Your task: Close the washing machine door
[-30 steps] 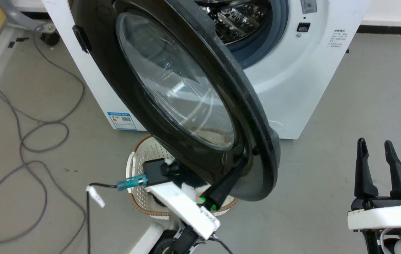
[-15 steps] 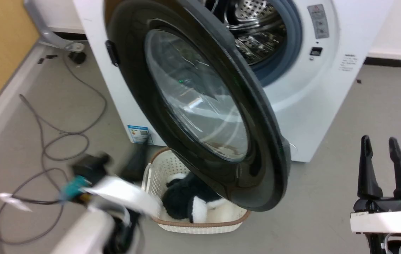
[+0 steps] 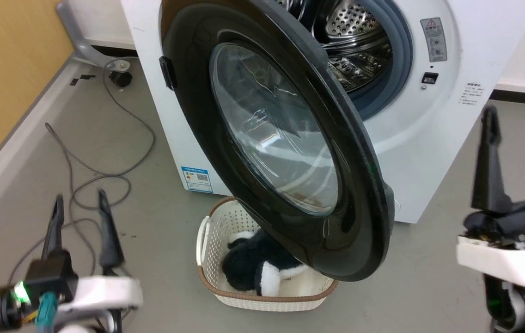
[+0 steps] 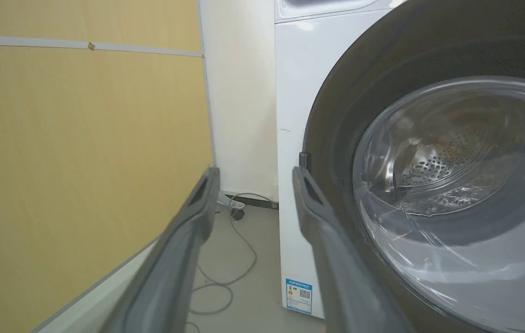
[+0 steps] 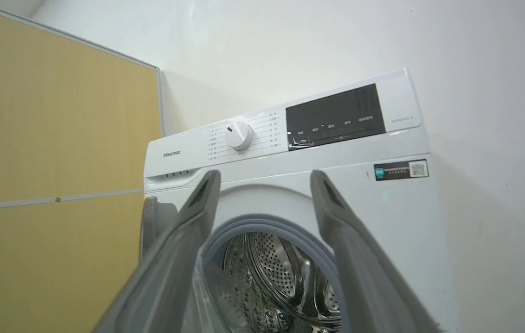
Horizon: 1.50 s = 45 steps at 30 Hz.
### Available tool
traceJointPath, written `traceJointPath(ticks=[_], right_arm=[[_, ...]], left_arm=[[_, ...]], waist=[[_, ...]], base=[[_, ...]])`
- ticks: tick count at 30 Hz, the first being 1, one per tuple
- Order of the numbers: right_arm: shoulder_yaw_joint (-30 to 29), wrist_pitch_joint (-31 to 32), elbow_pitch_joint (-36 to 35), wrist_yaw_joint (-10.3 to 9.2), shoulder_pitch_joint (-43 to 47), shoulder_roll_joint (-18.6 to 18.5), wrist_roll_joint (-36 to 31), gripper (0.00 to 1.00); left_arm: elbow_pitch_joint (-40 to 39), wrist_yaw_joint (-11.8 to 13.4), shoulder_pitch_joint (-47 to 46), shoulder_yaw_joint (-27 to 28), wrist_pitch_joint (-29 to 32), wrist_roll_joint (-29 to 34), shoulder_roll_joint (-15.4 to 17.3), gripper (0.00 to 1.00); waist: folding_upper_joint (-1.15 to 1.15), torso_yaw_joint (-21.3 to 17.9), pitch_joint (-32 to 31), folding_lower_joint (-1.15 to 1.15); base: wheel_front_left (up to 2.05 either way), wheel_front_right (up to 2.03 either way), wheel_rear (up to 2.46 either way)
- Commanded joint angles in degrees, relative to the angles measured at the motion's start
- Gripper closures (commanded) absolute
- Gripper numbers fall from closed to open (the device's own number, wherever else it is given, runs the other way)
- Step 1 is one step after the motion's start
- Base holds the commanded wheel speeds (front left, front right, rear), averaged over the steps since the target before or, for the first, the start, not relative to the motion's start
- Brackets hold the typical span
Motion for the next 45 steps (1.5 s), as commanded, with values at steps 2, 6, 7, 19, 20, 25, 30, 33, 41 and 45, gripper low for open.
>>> traceJointPath(ticks=[2, 6, 7, 19, 20, 25, 30, 33, 41, 45], right_arm=[[2.9, -0.24, -2.38, 0.05, -1.59, 0.04, -0.48, 0.0], [9.66, -0.24, -5.08, 0.05, -3.11, -1.5, -0.38, 1.0], [11.54, -0.24, -5.75, 0.05, -3.42, -2.21, -0.19, 1.0], [34.44, -0.24, -1.63, 0.05, -2.18, -13.23, -1.16, 1.0], [34.9, -0.24, -0.33, 0.05, -1.47, -13.46, -1.04, 1.0], [35.29, -0.24, 5.75, 0.05, 1.19, -15.6, -3.04, 1.0], [28.03, -0.24, 11.58, 0.05, 4.43, -15.41, -3.58, 1.0], [24.22, -0.24, 14.27, 0.05, 4.65, -14.82, -3.36, 1.0], [16.23, -0.24, 18.46, 0.05, 2.04, -13.22, -2.77, 1.0], [12.65, -0.24, 22.41, 0.05, -1.63, -12.94, -2.0, 1.0]], left_arm=[[-0.09, 0.0, 2.76, 1.28, -0.24, 0.27, -1.75, 0.0], [1.53, -1.31, 4.19, 3.14, -0.24, 1.58, -3.59, 0.0], [1.42, -1.57, 4.39, 3.42, -0.24, 2.13, -4.31, 0.0], [-0.08, -5.18, 6.02, 6.44, -0.25, 8.52, -8.9, 0.0], [0.01, -5.35, 6.04, 6.54, -0.25, 9.0, -9.15, 0.0], [0.58, -5.65, 6.2, 6.65, -0.25, 11.53, -10.04, 0.0], [1.13, -5.92, 6.28, 7.21, -0.25, 13.05, -11.12, 0.0], [1.26, -6.25, 5.84, 7.01, -0.25, 13.44, -11.59, 0.0], [1.22, -7.05, 3.88, 6.0, -0.25, 14.38, -12.48, 0.0], [0.91, -7.18, 2.74, 5.87, -0.25, 14.49, -12.85, 0.0]], waist=[[0.0, 0.62, 0.02, 0.0], [0.0, 1.32, 0.2, 0.0], [0.0, 1.51, 0.22, 0.0], [0.0, 2.47, 1.17, 0.0], [0.0, 2.52, 1.27, 0.0], [0.0, 2.4, 1.85, 0.0], [0.0, 1.53, 2.61, 0.0], [0.0, 1.26, 3.24, 0.0], [0.0, 0.9, 6.14, 0.0], [0.0, 0.31, 8.5, 0.0]], base=[[0.0, 0.0, 0.0], [0.0, 0.0, 0.0], [0.0, 0.0, 0.0], [0.0, 0.0, 0.0], [0.0, 0.0, 0.0], [0.0, 0.0, 0.0], [0.0, 0.0, 0.0], [0.0, 0.0, 0.0], [0.0, 0.0, 0.0], [0.0, 0.0, 0.0]])
